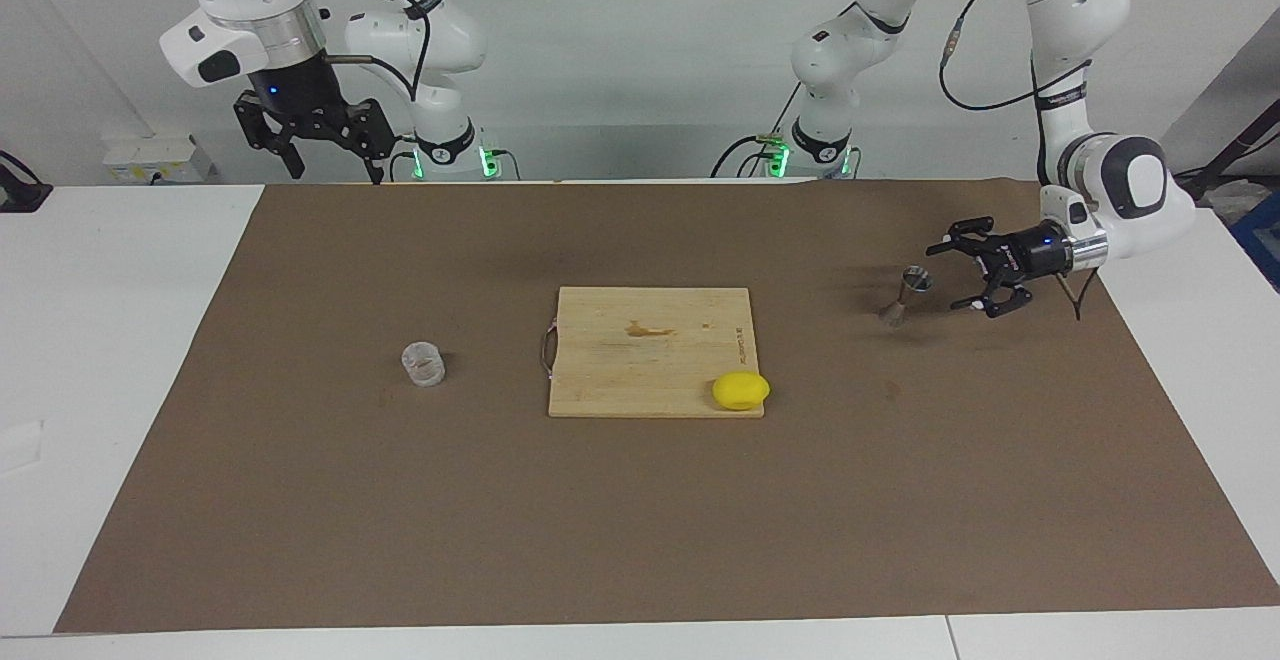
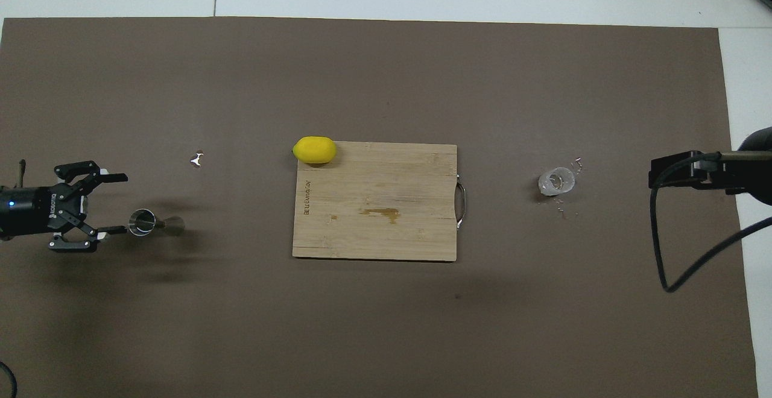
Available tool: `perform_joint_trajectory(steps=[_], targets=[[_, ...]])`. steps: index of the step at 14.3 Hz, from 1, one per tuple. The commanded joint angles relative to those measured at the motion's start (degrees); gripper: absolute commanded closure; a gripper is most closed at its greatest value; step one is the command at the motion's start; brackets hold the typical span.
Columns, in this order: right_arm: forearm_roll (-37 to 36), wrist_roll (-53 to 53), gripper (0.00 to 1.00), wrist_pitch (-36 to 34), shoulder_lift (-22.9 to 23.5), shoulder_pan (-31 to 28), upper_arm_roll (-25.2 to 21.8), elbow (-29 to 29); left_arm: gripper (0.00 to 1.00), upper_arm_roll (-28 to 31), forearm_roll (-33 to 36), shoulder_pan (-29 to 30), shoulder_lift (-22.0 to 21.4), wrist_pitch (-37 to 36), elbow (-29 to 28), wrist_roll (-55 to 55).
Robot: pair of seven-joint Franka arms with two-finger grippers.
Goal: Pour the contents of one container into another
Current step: 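Lower the open left gripper around the dark cup and close it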
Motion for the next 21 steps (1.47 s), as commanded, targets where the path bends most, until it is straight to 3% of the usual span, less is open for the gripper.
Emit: perform_joint_trajectory(steps=[1,4,10,18,19,21], targets=[[0.3,-1.3,0.00,0.5,-1.0,-0.8,0.3,-1.1,0.00,-0.3,-1.8,3.0,2.8,-4.1,-0.6,5.6],[0.3,-1.3,0.00,0.5,-1.0,-0.8,0.3,-1.1,0.00,-0.2,-1.8,3.1,2.8,-5.4,-4.1,6.2],[0.3,-1.3,0.00,0.5,-1.0,-0.8,0.3,-1.1,0.00,-0.2,-4.4,4.2,3.4,-0.2,-7.2,8.9],[0.3,-1.3,0.00,0.5,-1.0,-0.8,0.3,-1.1,0.01,-0.3,-6.0,3.2,3.4,1.3,-7.9,12.0],[0.3,-1.3,0.00,0.5,-1.0,-0.8,0.3,-1.1,0.02,-0.2,-6.1,3.2,3.4,1.4,-7.9,12.2],[0.3,-1.3,0.00,0.5,-1.0,-0.8,0.3,-1.1,0.25,-0.2,-6.6,3.2,3.4,1.4,-7.9,13.2]])
